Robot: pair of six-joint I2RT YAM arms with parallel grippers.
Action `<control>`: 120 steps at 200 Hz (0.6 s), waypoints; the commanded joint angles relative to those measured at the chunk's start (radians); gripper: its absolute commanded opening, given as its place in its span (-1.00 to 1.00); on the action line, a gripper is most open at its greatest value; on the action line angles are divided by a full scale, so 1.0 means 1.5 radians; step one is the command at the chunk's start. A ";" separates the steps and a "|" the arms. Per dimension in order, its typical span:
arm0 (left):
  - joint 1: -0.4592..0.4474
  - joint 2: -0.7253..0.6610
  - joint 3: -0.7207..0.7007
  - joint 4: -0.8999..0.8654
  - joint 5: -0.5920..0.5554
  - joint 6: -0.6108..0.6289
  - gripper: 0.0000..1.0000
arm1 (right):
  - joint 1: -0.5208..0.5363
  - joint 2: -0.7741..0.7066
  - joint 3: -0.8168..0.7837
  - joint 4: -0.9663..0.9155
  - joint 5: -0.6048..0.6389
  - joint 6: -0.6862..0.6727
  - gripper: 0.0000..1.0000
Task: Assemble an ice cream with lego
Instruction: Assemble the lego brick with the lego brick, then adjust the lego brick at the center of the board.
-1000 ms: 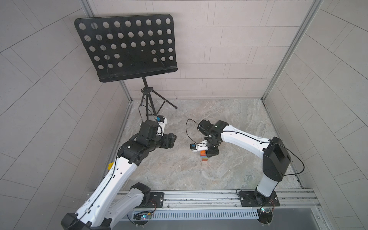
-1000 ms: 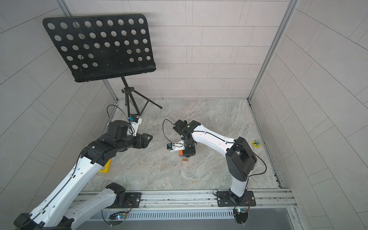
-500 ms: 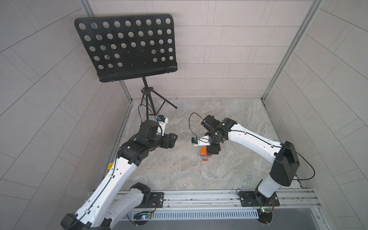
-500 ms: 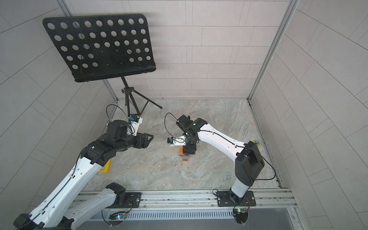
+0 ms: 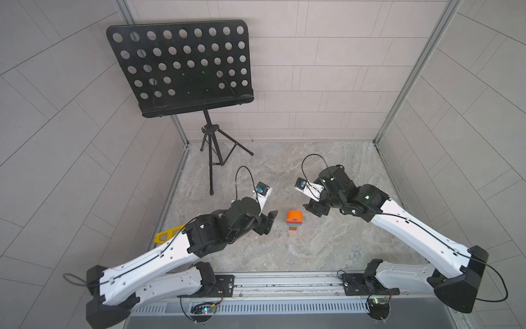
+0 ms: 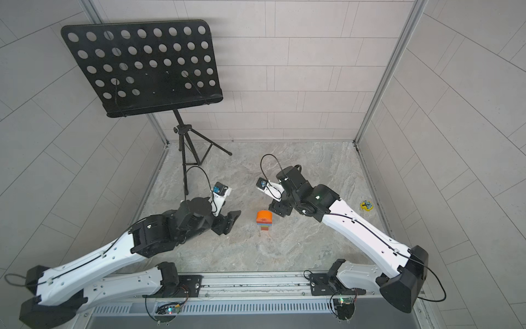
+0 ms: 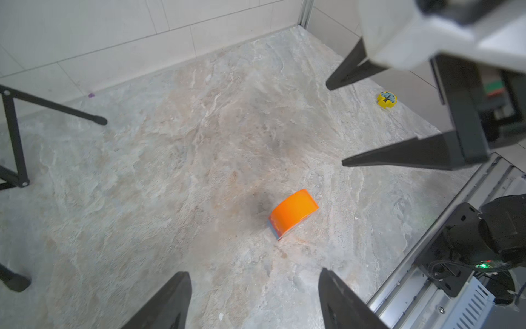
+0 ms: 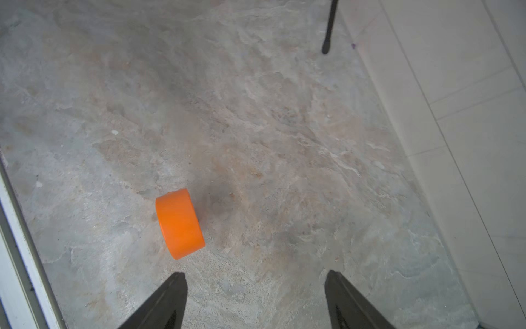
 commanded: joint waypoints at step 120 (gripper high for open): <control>-0.324 0.419 -0.102 0.307 -0.489 -0.384 0.66 | -0.081 -0.172 -0.133 0.049 0.065 0.201 0.99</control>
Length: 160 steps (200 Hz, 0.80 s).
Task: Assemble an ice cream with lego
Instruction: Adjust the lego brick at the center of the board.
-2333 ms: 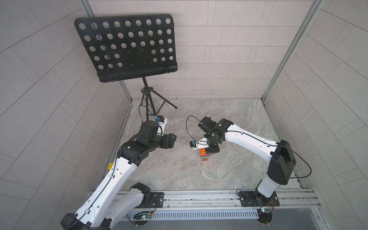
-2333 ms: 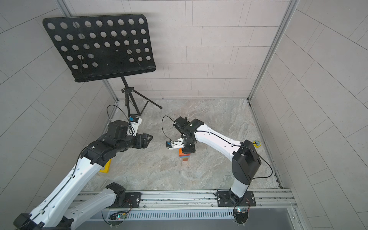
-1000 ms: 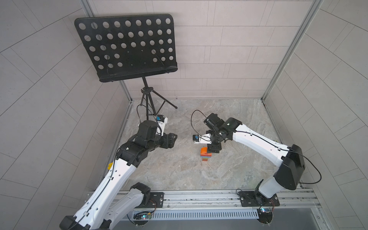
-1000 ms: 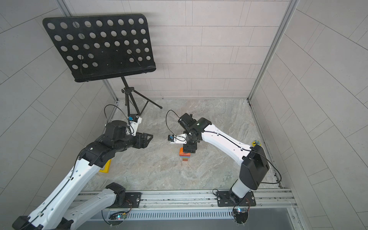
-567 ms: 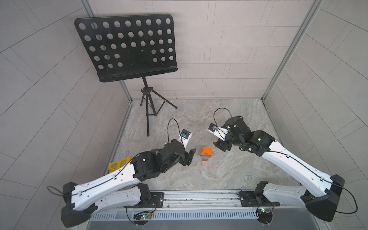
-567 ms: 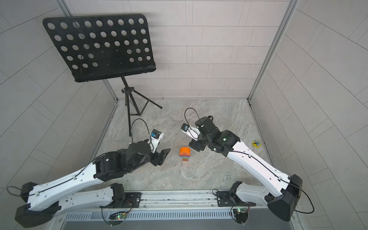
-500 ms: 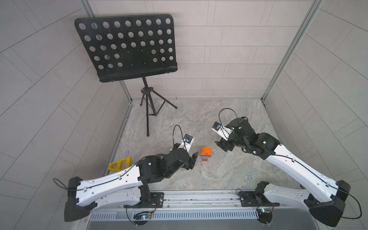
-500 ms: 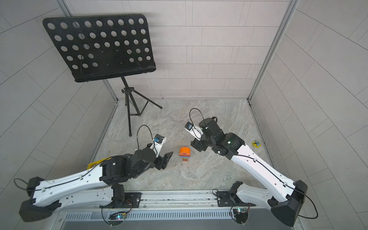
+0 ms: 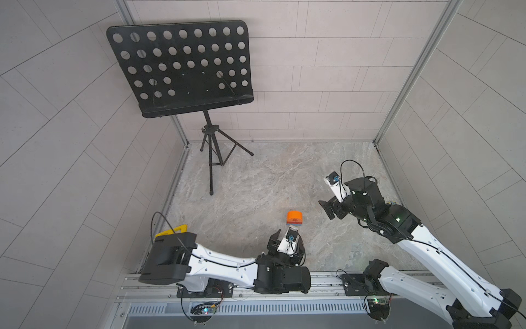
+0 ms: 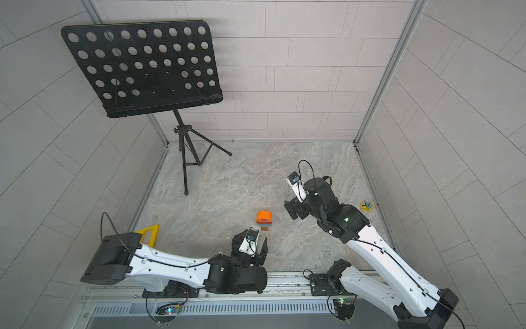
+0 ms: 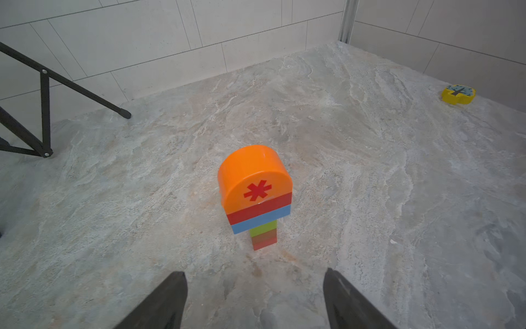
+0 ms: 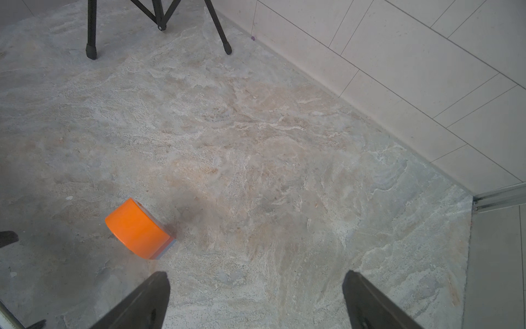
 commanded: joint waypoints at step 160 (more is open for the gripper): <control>0.055 0.224 -0.128 0.558 0.048 0.125 0.63 | -0.047 0.004 -0.013 0.018 -0.022 0.027 0.99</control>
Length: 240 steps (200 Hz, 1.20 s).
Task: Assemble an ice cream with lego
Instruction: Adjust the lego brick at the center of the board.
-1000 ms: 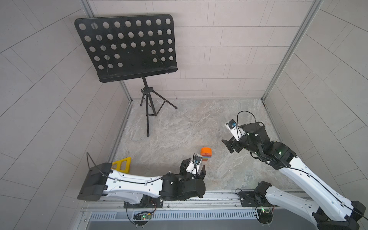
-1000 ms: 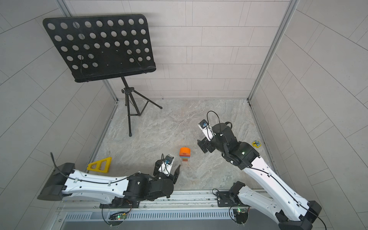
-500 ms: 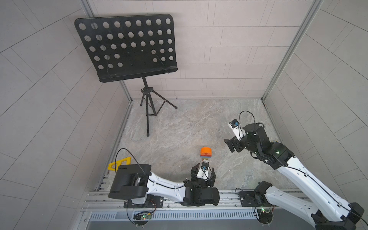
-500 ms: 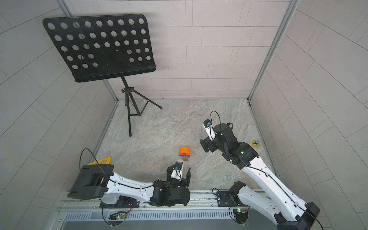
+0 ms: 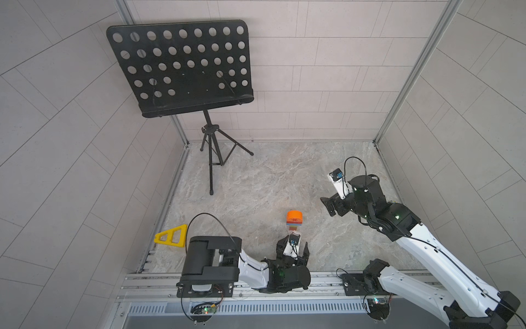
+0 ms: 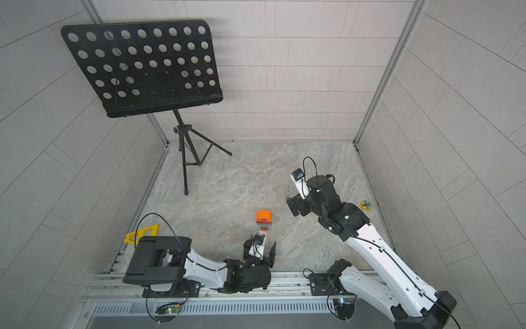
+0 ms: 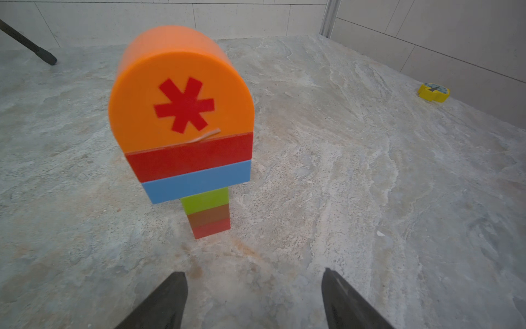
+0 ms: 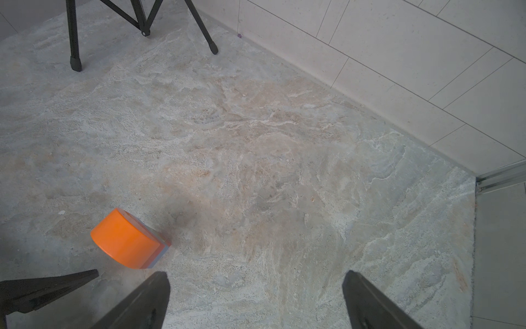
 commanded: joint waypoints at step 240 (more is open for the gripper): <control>0.150 0.258 0.001 0.258 0.028 0.073 0.64 | -0.012 0.035 -0.013 0.011 -0.024 0.004 0.99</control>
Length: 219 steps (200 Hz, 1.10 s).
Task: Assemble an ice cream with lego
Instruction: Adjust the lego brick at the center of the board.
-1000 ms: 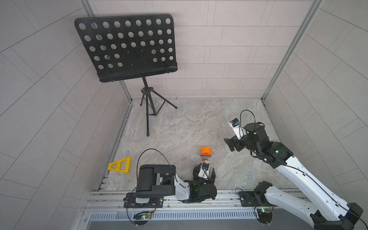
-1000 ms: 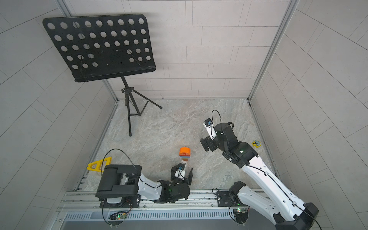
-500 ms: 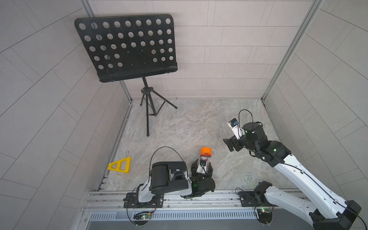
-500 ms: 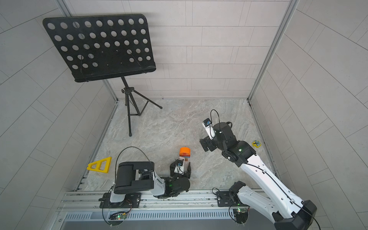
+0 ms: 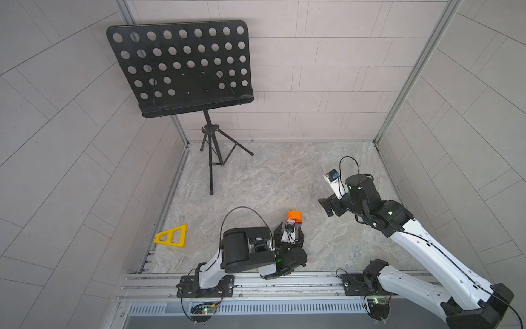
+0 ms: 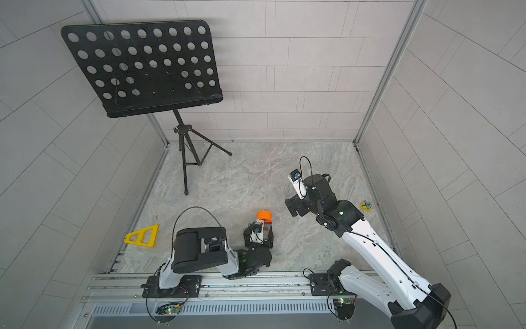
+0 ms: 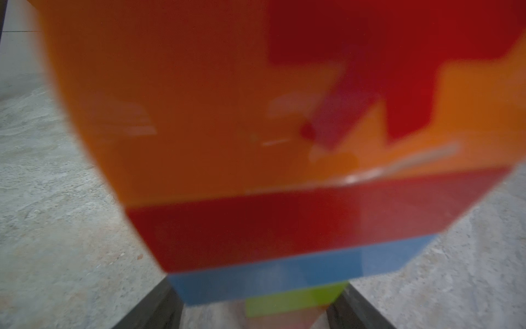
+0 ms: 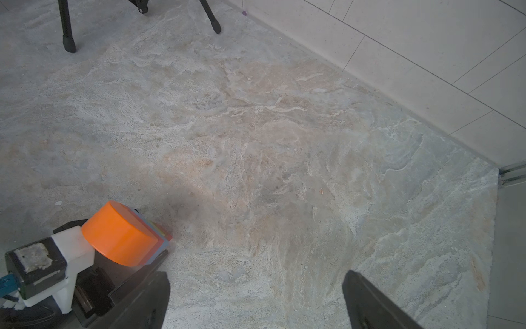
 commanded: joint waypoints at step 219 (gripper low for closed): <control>0.031 -0.173 0.041 -0.391 0.164 0.008 -1.00 | -0.007 0.003 -0.006 0.000 -0.003 0.000 0.99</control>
